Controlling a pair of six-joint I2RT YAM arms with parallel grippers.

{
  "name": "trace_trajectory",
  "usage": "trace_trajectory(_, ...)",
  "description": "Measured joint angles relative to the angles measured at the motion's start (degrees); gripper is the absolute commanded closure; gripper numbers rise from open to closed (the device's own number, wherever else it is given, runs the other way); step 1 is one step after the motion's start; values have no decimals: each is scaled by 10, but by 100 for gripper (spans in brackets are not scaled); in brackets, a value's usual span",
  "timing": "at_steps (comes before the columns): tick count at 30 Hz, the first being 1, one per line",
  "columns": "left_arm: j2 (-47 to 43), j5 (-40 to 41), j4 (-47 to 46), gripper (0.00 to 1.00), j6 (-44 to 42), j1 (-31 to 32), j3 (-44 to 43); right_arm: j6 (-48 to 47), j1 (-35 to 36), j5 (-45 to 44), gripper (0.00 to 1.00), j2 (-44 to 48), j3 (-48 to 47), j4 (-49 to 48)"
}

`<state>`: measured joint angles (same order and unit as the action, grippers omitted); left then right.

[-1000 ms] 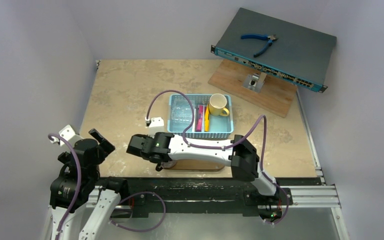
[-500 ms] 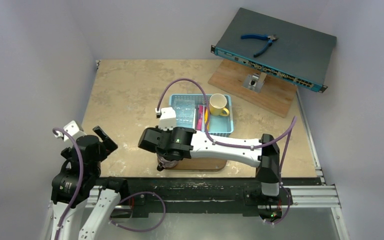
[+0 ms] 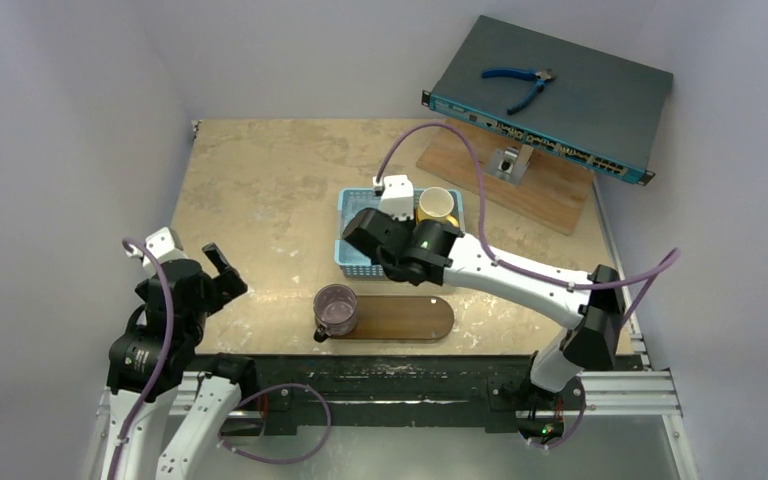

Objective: Prepare toiletry sets of a toothbrush and toothpaste on the tray

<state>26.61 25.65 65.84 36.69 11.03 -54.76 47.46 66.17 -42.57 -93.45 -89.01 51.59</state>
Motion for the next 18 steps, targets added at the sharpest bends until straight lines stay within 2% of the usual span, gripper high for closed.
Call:
trace_trajectory(10,22,-90,-42,0,-42,0,14,-117,-121,6,50,19,49,-85)
trace_trajectory(18,34,-157,-68,0,-72,0,28,-187,-200,59,50,-19,58,-143)
